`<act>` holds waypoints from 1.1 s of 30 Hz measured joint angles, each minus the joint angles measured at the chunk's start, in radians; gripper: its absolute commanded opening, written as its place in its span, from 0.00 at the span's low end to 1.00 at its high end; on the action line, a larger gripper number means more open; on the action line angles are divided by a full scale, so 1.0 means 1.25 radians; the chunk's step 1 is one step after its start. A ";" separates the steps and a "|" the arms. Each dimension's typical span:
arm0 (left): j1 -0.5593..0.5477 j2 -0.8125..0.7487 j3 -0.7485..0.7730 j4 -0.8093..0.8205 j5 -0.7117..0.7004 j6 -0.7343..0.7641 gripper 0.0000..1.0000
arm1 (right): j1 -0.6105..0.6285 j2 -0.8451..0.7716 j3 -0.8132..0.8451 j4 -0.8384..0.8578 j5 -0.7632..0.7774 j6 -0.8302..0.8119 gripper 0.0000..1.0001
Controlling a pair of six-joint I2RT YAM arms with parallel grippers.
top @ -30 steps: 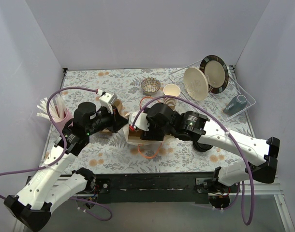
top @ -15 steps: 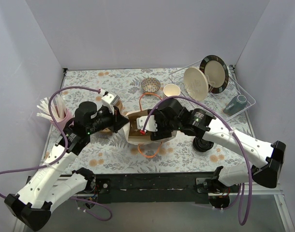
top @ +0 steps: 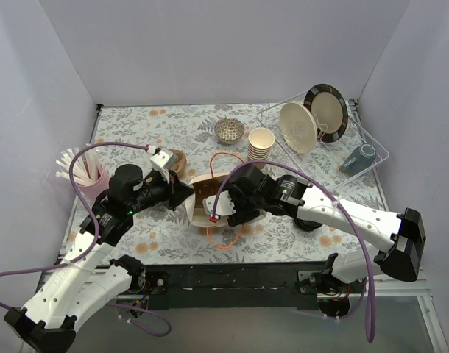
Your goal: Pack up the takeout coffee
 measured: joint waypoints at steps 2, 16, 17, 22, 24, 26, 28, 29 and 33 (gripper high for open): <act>0.000 -0.008 -0.011 0.000 0.000 -0.005 0.00 | 0.008 0.000 -0.008 0.005 0.007 -0.006 0.19; 0.000 -0.027 -0.020 0.000 0.001 -0.006 0.00 | 0.012 0.094 0.009 0.039 0.039 -0.034 0.19; 0.000 -0.027 -0.020 0.000 0.001 -0.006 0.00 | 0.012 0.099 0.013 0.040 0.040 -0.036 0.19; 0.000 -0.027 -0.020 -0.002 0.001 -0.006 0.00 | 0.007 0.106 0.018 0.041 0.045 -0.043 0.18; 0.000 -0.027 -0.020 -0.003 0.001 -0.006 0.00 | 0.006 0.106 0.018 0.041 0.046 -0.047 0.18; 0.000 -0.028 -0.020 -0.004 0.001 -0.006 0.00 | 0.005 0.106 0.018 0.041 0.054 -0.049 0.18; 0.000 -0.029 -0.020 -0.006 0.001 -0.006 0.00 | 0.003 0.106 0.018 0.042 0.062 -0.051 0.17; 0.000 -0.030 -0.020 -0.007 0.001 -0.005 0.00 | 0.002 0.106 0.018 0.042 0.065 -0.051 0.18; 0.000 -0.032 -0.020 -0.012 0.001 -0.001 0.00 | 0.000 0.106 0.018 0.042 0.078 -0.052 0.17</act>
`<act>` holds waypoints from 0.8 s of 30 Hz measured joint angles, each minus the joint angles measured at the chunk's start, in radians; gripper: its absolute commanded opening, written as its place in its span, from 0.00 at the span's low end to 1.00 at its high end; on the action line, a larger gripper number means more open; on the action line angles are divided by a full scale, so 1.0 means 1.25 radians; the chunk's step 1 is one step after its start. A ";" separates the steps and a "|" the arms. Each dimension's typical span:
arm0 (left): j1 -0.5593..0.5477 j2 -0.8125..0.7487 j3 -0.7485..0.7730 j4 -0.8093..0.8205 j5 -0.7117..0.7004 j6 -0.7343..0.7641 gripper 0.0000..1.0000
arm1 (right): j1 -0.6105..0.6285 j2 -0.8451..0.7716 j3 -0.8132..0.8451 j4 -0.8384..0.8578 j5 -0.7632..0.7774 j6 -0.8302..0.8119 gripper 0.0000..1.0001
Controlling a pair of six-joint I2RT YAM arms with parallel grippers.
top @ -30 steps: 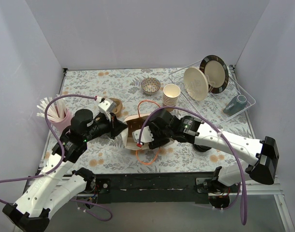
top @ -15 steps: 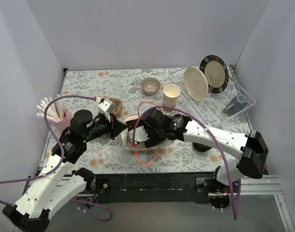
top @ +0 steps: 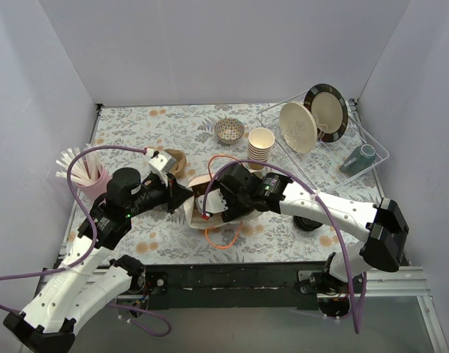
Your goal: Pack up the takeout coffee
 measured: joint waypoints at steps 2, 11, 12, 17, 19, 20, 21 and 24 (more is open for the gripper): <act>0.000 0.000 0.000 -0.002 0.000 0.002 0.00 | 0.000 0.000 -0.001 0.000 0.000 -0.001 0.17; 0.000 0.021 0.034 -0.019 -0.001 0.000 0.00 | -0.002 -0.002 -0.030 0.016 -0.004 -0.013 0.15; 0.000 0.027 0.042 -0.021 -0.001 -0.001 0.00 | -0.002 -0.002 -0.037 0.021 -0.003 -0.015 0.15; 0.000 0.042 0.064 -0.024 0.001 -0.006 0.00 | -0.003 -0.002 -0.065 0.045 0.005 -0.021 0.15; 0.000 0.040 0.064 -0.024 0.002 -0.006 0.00 | -0.005 -0.002 -0.065 0.055 0.005 -0.021 0.15; 0.000 0.038 0.064 -0.024 0.003 -0.006 0.00 | -0.007 -0.002 -0.065 0.060 0.005 -0.021 0.15; 0.000 0.037 0.064 -0.024 0.003 -0.005 0.00 | -0.009 -0.002 -0.065 0.065 0.004 -0.021 0.15; 0.000 0.034 0.064 -0.024 0.003 -0.005 0.00 | -0.017 -0.002 -0.065 0.072 -0.004 -0.020 0.16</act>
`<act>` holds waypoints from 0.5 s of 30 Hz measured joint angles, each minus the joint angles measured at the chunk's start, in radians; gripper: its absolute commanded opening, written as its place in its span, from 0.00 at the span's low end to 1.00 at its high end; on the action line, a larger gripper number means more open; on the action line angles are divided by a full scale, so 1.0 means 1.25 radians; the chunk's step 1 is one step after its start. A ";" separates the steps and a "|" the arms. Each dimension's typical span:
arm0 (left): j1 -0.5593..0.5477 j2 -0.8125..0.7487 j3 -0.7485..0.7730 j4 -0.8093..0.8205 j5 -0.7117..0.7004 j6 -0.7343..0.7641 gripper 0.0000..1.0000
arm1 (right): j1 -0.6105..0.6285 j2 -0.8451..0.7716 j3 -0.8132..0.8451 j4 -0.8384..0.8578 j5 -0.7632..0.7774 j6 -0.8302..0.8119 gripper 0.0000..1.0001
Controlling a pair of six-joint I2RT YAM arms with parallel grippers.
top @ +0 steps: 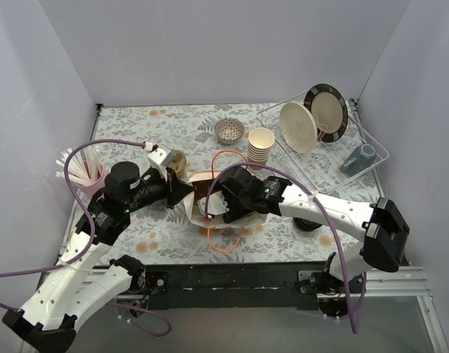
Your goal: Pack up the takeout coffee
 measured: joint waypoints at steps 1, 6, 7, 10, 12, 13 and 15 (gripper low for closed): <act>0.000 0.000 0.000 0.000 0.000 0.000 0.00 | -0.003 0.000 0.000 0.002 -0.003 0.001 0.16; 0.000 0.000 -0.005 0.000 0.000 0.003 0.00 | -0.018 0.000 0.000 0.005 -0.018 0.005 0.16; 0.000 0.000 -0.008 0.000 0.000 0.004 0.00 | -0.020 0.000 0.000 0.008 -0.018 0.007 0.15; 0.000 0.000 -0.013 0.000 0.000 0.006 0.00 | -0.030 0.000 0.000 0.012 -0.024 0.016 0.15; 0.000 0.000 -0.015 -0.001 0.000 0.006 0.00 | -0.035 0.000 0.000 0.012 -0.030 0.019 0.16; 0.000 0.000 -0.015 -0.001 0.000 0.007 0.00 | -0.037 0.000 0.000 0.012 -0.032 0.021 0.16; 0.000 0.000 -0.015 -0.001 0.000 0.008 0.00 | -0.040 0.000 0.000 0.013 -0.040 0.024 0.16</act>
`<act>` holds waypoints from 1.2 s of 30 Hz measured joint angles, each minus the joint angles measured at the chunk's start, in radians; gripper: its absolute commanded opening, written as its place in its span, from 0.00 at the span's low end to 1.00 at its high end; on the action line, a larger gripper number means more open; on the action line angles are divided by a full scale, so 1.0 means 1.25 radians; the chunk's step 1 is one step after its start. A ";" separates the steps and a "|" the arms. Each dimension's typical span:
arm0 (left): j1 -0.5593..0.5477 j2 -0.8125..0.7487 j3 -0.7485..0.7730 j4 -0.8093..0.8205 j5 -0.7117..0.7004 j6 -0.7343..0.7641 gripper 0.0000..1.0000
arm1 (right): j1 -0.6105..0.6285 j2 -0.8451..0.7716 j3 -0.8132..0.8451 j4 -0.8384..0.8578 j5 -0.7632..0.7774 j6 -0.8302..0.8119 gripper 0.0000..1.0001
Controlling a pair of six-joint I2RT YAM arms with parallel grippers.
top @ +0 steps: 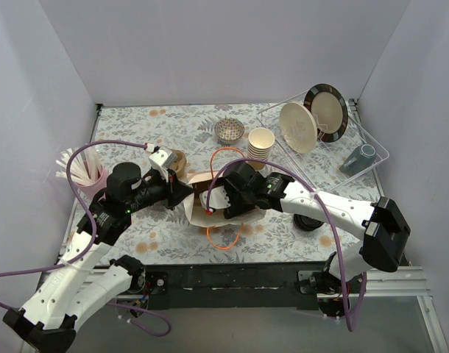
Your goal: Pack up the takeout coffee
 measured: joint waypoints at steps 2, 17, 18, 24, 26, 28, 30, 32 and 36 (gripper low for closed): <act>0.000 0.000 0.000 0.000 0.000 0.001 0.00 | -0.003 0.000 0.000 0.000 -0.003 0.002 0.15; 0.000 0.005 0.000 0.000 0.000 0.005 0.00 | -0.012 0.001 0.001 -0.001 -0.015 0.003 0.15; 0.000 0.005 0.000 0.000 0.001 0.007 0.00 | -0.012 0.001 0.001 -0.001 -0.014 0.003 0.14; 0.000 0.004 -0.016 0.003 0.004 0.014 0.00 | -0.012 0.001 -0.001 0.018 0.011 0.001 0.13; 0.000 0.006 -0.017 0.002 0.004 0.020 0.00 | -0.014 0.000 -0.001 0.027 0.021 0.001 0.14; 0.000 0.006 -0.018 0.002 0.004 0.024 0.00 | -0.015 0.000 -0.001 0.034 0.026 0.001 0.13; 0.000 0.006 -0.018 0.002 0.004 0.028 0.00 | -0.015 0.000 -0.001 0.041 0.028 0.001 0.14; 0.000 0.009 -0.018 0.002 0.004 0.031 0.00 | -0.015 0.000 -0.001 0.043 0.028 0.000 0.14; 0.000 0.014 -0.018 0.003 0.004 0.032 0.00 | -0.015 0.000 -0.002 0.049 0.030 -0.002 0.14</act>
